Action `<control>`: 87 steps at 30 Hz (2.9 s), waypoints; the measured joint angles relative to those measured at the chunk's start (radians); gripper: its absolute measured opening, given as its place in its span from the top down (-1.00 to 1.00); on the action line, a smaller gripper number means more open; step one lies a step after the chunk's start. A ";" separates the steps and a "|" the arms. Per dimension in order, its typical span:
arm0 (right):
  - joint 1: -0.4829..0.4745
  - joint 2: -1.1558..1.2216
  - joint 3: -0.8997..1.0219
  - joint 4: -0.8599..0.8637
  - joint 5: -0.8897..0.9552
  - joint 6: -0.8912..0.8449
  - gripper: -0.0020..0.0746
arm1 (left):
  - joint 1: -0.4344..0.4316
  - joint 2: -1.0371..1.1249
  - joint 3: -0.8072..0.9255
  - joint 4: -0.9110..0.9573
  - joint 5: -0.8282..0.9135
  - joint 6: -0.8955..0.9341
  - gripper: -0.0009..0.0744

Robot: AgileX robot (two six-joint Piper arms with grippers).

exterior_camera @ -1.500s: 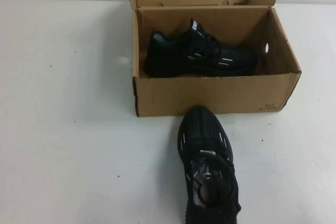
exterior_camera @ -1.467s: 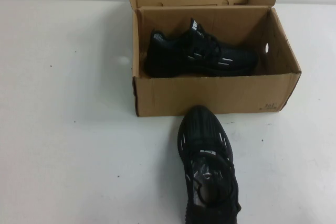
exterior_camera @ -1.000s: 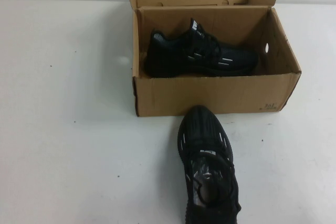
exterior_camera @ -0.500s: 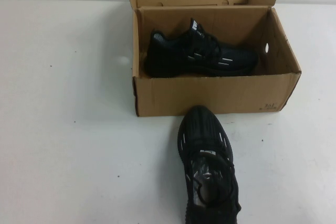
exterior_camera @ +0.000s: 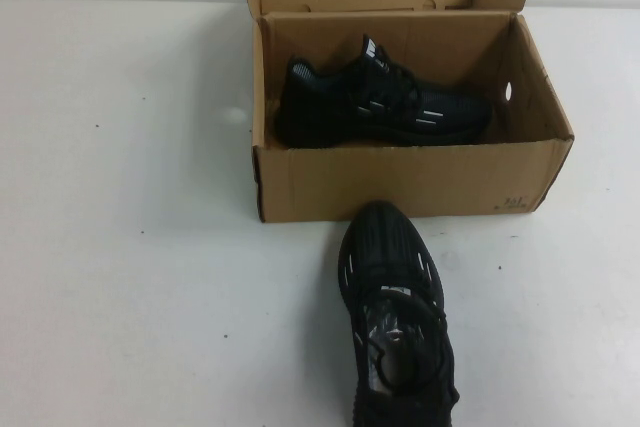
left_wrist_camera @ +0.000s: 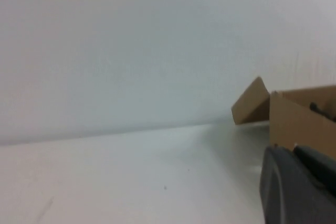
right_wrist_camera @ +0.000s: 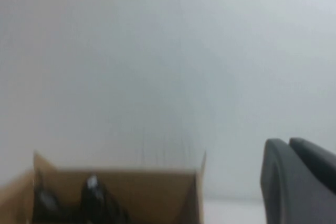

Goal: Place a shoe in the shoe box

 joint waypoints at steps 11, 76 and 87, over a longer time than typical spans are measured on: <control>0.000 -0.002 0.000 -0.006 -0.398 0.000 0.99 | 0.000 0.000 0.000 -0.002 -0.143 -0.006 0.99; 0.134 1.022 -0.808 0.856 1.168 -0.507 0.72 | 0.000 0.627 -0.667 0.083 0.836 -0.301 0.99; 0.584 1.285 -1.057 0.356 1.147 -0.033 0.65 | 0.000 0.627 -0.667 0.083 0.862 -0.301 0.99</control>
